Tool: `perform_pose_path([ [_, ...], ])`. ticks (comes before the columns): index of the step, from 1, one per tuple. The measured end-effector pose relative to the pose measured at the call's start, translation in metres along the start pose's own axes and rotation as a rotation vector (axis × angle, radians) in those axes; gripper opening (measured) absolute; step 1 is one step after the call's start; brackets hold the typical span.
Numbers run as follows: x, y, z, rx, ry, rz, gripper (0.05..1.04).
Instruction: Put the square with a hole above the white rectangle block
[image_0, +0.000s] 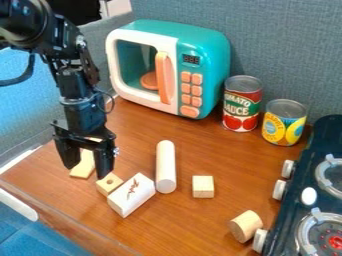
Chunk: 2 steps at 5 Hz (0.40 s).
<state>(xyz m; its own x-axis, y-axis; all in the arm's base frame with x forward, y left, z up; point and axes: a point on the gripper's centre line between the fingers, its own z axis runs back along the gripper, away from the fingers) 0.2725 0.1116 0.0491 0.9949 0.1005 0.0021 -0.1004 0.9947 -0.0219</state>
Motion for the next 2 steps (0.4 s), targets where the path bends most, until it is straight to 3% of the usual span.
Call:
perform_pose_path([
  [2, 0.001, -0.002, -0.012, -0.039, 0.016, 0.012, 0.999],
])
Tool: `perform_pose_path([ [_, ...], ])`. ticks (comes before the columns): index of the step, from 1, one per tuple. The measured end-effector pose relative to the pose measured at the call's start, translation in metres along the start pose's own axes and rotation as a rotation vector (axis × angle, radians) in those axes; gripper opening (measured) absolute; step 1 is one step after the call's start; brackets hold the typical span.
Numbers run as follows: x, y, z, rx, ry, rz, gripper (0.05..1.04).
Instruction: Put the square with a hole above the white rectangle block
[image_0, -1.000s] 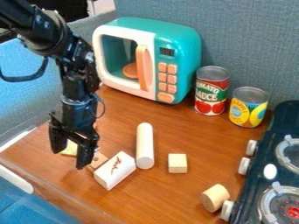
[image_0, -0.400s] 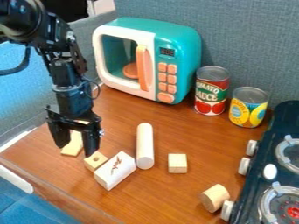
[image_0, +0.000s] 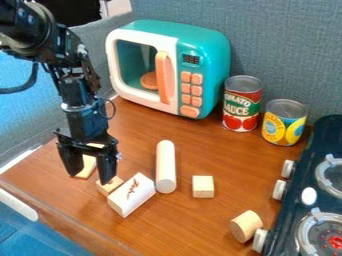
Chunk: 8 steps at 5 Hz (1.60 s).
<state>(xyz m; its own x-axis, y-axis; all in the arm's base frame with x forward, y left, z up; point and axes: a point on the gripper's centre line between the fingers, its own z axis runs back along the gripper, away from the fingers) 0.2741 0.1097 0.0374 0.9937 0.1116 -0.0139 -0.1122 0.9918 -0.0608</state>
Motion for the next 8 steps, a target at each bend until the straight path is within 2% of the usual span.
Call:
perform_pose_path([
  [1, 0.006, 0.001, -0.006, 0.037, 0.012, -0.037, 0.999],
  [2, 0.014, -0.006, -0.014, 0.124, 0.051, -0.116, 0.999],
  [3, 0.017, -0.007, -0.014, 0.142, 0.035, -0.093, 0.999],
  [5, 0.019, -0.007, -0.014, 0.148, 0.026, -0.074, 0.999],
  [7, 0.013, -0.007, -0.018, 0.103, -0.001, -0.059, 0.999],
  [8, 0.009, -0.006, -0.017, 0.115, 0.028, -0.136, 0.999],
])
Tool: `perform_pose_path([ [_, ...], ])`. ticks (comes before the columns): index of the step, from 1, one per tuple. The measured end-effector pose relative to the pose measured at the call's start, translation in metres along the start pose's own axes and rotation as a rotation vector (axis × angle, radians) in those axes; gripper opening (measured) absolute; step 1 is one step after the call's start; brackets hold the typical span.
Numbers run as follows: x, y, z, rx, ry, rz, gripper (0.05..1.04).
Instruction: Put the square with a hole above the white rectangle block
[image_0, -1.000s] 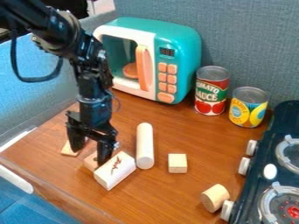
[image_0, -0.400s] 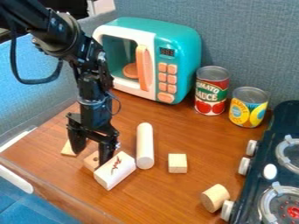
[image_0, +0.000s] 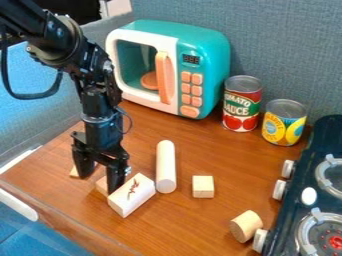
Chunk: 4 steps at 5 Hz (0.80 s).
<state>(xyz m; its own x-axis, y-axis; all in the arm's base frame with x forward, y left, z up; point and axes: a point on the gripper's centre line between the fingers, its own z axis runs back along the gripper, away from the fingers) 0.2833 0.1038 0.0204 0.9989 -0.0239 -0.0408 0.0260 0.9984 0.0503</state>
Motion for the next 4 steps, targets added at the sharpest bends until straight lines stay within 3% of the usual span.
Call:
perform_pose_path([
  [2, 0.0004, 0.0036, 0.0007, 0.045, 0.006, 0.015, 0.999],
  [3, 0.0046, 0.0042, -0.0008, 0.044, -0.007, 0.025, 0.949],
  [4, 0.0104, 0.0052, -0.0042, 0.048, -0.014, 0.032, 0.768],
])
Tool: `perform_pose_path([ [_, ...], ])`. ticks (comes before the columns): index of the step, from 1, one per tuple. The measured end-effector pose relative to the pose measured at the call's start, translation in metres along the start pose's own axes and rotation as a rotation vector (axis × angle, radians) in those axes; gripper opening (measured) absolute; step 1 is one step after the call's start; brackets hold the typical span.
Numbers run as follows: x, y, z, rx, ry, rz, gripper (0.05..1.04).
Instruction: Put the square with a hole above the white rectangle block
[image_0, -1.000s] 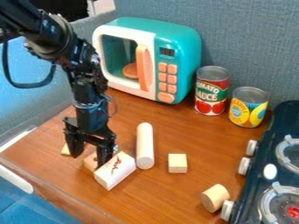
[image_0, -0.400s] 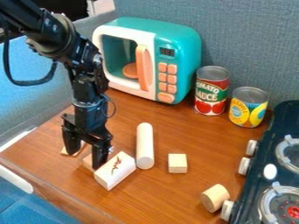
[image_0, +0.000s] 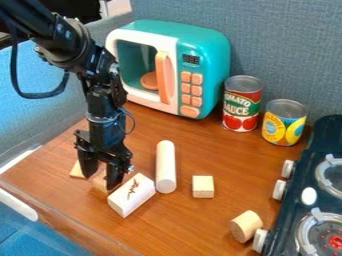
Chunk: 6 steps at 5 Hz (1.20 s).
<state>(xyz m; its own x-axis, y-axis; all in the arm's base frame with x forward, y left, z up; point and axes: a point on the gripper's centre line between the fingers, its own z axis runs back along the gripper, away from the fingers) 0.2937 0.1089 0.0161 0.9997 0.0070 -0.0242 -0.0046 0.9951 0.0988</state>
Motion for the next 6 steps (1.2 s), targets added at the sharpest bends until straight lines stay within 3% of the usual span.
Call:
perform_pose_path([
  [1, 0.005, -0.004, 0.000, 0.006, -0.006, -0.002, 0.538],
  [3, 0.005, -0.006, 0.001, -0.009, -0.008, 0.014, 0.532],
  [5, -0.008, -0.007, 0.069, 0.047, -0.154, -0.009, 0.532],
  [6, -0.010, -0.027, 0.079, 0.102, -0.122, -0.082, 0.532],
])
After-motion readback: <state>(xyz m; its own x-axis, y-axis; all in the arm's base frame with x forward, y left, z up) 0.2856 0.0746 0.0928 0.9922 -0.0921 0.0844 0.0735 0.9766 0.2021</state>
